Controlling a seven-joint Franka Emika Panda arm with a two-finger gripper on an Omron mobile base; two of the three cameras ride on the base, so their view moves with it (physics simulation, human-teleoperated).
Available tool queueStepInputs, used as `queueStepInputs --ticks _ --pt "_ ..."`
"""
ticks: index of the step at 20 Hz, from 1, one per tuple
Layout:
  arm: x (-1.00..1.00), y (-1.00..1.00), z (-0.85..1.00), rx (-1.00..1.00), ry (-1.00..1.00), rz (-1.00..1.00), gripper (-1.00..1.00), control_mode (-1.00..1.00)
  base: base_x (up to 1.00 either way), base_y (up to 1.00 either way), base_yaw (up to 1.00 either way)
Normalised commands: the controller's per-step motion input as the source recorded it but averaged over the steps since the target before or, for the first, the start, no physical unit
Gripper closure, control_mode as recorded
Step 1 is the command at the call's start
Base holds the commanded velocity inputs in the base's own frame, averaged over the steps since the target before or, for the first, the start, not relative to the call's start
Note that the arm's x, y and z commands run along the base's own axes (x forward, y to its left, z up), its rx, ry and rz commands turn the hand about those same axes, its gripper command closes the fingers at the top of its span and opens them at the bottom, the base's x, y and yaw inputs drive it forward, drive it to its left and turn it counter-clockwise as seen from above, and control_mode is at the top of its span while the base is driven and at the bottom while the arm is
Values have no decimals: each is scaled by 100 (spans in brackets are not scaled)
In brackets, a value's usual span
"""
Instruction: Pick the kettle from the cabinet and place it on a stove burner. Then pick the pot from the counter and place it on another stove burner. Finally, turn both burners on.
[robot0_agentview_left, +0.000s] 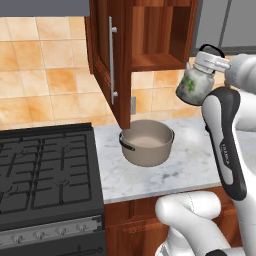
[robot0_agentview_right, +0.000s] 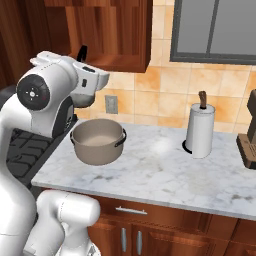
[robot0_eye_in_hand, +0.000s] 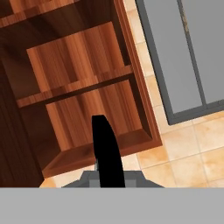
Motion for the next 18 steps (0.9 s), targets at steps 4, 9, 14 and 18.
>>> queueStepInputs --ticks 4,9,14,18 --pt "-7 0 0 0 0 0 100 -100 0 0 0" --pt "-4 0 0 0 0 0 100 100 -4 0 0" --pt "0 0 0 0 0 0 100 100 -24 3 0" --pt "0 0 0 0 0 0 100 100 -35 19 0"
